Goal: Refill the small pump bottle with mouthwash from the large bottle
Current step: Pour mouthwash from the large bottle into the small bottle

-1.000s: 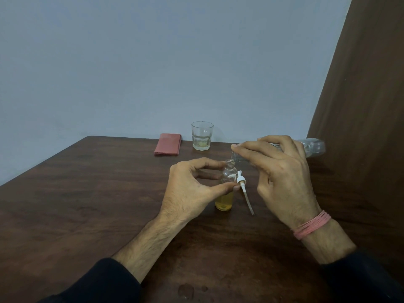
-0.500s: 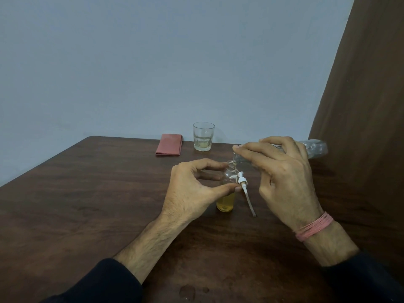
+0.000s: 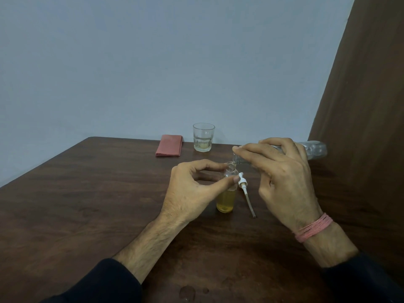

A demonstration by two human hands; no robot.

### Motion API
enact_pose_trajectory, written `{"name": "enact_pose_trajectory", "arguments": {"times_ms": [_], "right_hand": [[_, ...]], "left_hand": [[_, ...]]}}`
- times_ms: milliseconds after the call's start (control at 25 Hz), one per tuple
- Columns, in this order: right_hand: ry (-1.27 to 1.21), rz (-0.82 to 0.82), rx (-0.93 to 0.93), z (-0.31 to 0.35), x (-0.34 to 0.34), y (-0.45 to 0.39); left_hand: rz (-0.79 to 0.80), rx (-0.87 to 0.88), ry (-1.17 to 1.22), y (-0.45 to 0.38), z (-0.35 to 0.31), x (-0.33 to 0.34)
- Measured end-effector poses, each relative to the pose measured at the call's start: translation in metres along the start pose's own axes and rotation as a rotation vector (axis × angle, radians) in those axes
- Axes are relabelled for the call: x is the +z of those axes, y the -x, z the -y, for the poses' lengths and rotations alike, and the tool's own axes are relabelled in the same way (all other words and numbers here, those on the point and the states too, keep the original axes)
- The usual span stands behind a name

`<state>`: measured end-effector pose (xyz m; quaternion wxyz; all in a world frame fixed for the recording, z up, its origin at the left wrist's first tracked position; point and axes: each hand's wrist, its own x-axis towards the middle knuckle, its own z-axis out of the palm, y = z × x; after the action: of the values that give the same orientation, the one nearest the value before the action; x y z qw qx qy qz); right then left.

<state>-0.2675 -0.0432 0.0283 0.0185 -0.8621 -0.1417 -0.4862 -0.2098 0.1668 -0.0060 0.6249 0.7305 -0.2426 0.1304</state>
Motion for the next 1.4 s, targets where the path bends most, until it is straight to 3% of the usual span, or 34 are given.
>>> {"name": "enact_pose_trajectory", "arguments": {"times_ms": [1400], "right_hand": [[-0.012, -0.004, 0.001, 0.0008, -0.0011, -0.0005]], "left_hand": [[0.008, 0.002, 0.069, -0.0015, 0.0030, 0.0016]]}}
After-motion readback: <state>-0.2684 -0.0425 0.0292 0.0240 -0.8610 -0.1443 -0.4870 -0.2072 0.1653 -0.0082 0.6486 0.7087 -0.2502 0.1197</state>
